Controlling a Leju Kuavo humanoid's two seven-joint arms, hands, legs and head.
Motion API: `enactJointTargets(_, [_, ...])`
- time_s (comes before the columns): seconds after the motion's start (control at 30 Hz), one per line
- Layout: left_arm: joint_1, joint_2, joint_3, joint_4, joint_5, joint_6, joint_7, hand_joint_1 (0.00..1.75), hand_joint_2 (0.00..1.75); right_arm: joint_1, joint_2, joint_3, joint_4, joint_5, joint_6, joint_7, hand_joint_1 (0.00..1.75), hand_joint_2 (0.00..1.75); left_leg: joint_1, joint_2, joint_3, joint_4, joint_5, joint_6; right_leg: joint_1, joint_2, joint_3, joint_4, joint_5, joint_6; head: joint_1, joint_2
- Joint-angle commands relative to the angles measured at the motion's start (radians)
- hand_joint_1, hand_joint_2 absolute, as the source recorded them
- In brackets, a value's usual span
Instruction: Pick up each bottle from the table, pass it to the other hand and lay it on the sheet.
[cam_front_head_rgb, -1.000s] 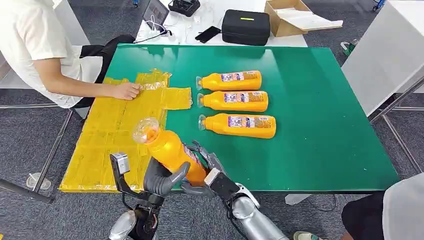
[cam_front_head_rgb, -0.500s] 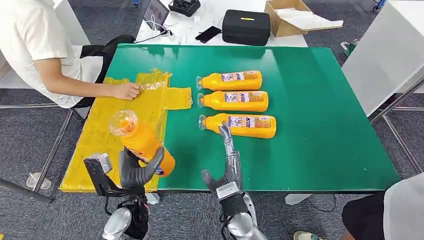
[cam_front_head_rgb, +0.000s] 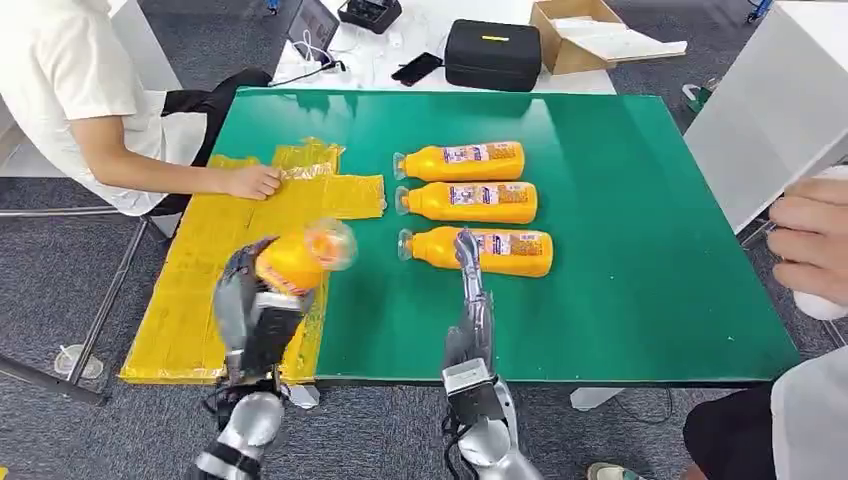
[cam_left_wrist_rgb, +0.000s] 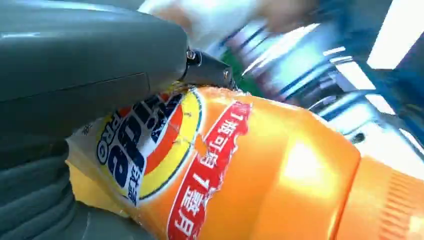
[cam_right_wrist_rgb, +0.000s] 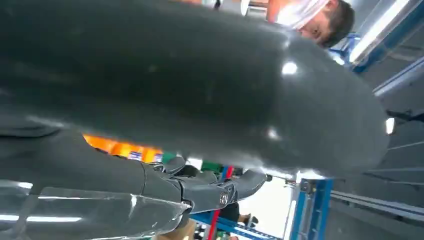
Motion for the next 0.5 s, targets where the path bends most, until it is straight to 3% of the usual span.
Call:
enactJointTargets(0.03, [-0.28, 0.045, 0.036, 0.512, -0.22, -0.002, 0.019, 1.75, 1.75, -0.084, 0.002, 0.048, 0.062, -0.003, -0.011, 0.002, 0.0, 1.75, 0.0, 0.0, 0.003, -0.002, 0.001, 0.0, 0.0, -0.001, 0.003, -0.001, 0.001, -0.002, 0.0, 0.0])
enactJointTargets(0.2, [-0.284, 0.052, 0.013, 0.542, -0.241, -0.014, 0.034, 1.75, 1.75, -0.07, -0.008, 0.041, 0.037, -0.018, -0.014, 0.002, 0.0, 1.75, 0.0, 0.001, 0.004, -0.001, 0.001, 0.0, 0.0, -0.001, 0.004, 0.0, 0.001, -0.004, 0.0, 0.0])
enactJointTargets(0.3, [-0.294, 0.062, 0.025, 0.587, -0.177, -0.133, 0.072, 1.75, 1.75, -0.036, -0.021, 0.0, 0.001, -0.035, -0.029, 0.002, 0.0, 1.75, 0.0, 0.001, 0.004, -0.001, 0.001, 0.0, 0.001, -0.001, 0.003, 0.0, 0.001, -0.004, 0.0, 0.0])
enactJointTargets(0.5, [-0.312, 0.083, 0.014, 0.623, -0.191, -0.166, 0.112, 1.68, 1.75, -0.006, -0.035, -0.033, -0.039, -0.041, -0.035, 0.002, 0.0, 1.75, 0.0, 0.0, 0.0, 0.0, 0.002, 0.0, 0.001, -0.001, -0.001, 0.0, 0.002, -0.003, 0.0, 0.0])
